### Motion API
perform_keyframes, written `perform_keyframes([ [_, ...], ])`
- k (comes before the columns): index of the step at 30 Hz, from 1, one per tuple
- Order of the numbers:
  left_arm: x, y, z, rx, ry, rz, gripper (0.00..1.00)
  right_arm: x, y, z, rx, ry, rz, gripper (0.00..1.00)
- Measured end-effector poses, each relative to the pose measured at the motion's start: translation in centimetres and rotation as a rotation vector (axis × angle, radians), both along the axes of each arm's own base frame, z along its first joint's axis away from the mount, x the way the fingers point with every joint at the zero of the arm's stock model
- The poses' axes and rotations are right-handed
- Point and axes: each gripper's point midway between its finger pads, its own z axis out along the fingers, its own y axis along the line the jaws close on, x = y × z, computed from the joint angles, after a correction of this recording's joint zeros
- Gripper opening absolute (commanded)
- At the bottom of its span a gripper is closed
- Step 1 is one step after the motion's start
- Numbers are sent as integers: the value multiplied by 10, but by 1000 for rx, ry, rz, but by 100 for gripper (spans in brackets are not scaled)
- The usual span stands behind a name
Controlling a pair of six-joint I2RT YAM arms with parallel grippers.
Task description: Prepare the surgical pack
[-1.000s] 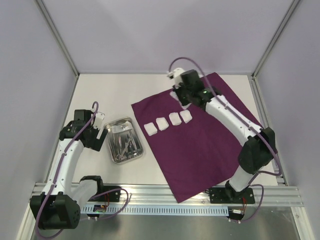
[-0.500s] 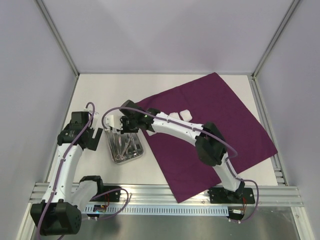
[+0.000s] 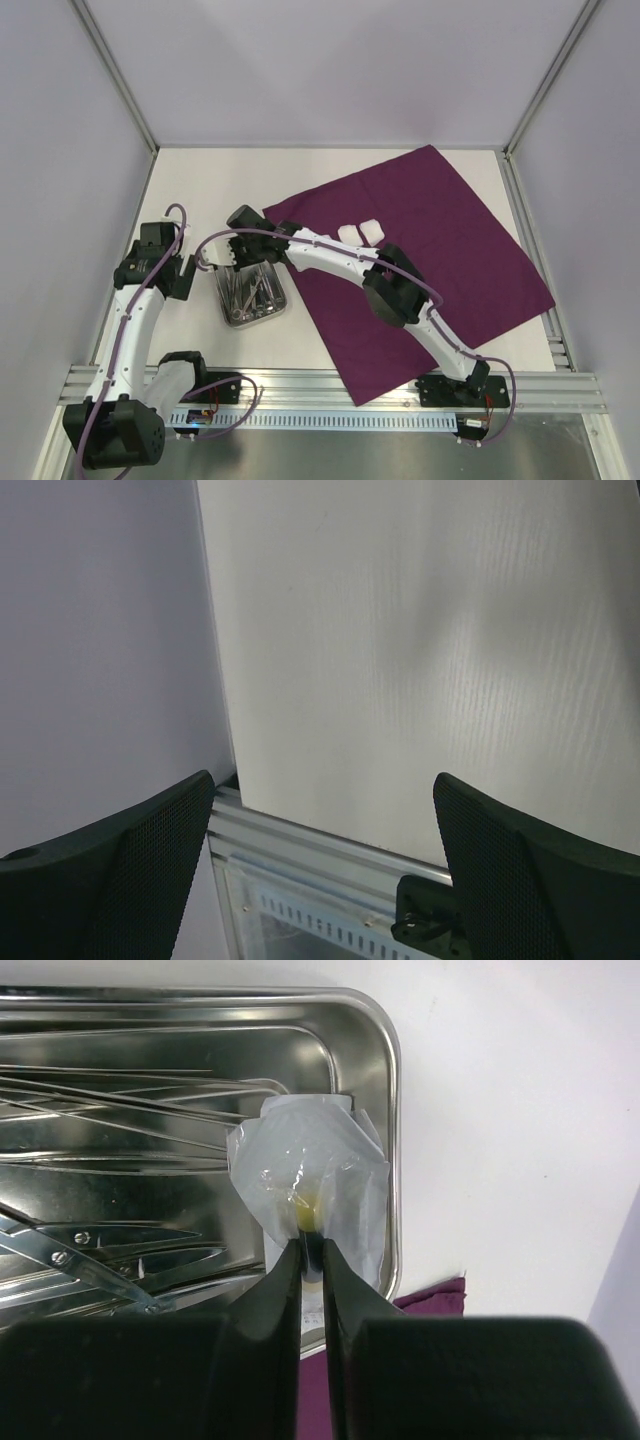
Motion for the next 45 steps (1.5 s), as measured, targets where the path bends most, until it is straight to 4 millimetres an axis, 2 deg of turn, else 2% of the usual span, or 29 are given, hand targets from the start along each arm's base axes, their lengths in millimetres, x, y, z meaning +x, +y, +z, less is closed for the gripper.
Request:
perform_keyframes([
  [5,-1,4,1,15,0,15,100,5,5,1,8,-25,9,7],
  [15,-1,6,2,25,-4,26,100,8,9,1,19,-43,1,27],
  [26,2,7,3,25,-20,32,100,8,9,2,51,-22,-53,30],
  [29,4,2,1,-2,-25,11,100,6,4,13,94,13,-133,45],
  [30,5,-2,0,-13,-22,-1,100,5,3,23,126,31,-167,52],
  [31,6,-4,-1,-24,-22,-11,100,2,0,36,162,54,-206,55],
  [35,8,-11,-3,-56,-22,-40,100,-14,-23,107,337,143,-344,59],
  [38,8,-14,-4,-70,-21,-53,100,-22,-50,153,460,232,-449,59],
  [39,8,-15,-4,-75,-21,-56,100,-21,-60,163,498,268,-493,56],
  [41,8,-16,-5,-81,-21,-61,100,-13,-82,166,545,355,-593,49],
  [42,8,-17,-5,-84,-20,-62,100,-5,-93,160,556,402,-649,45],
  [43,7,-17,-5,-87,-17,-65,100,-3,-100,150,556,451,-693,42],
  [44,7,-18,-6,-90,-15,-66,100,12,-115,134,550,509,-768,32],
  [45,7,-18,-6,-93,-14,-68,100,20,-126,116,537,573,-825,28],
])
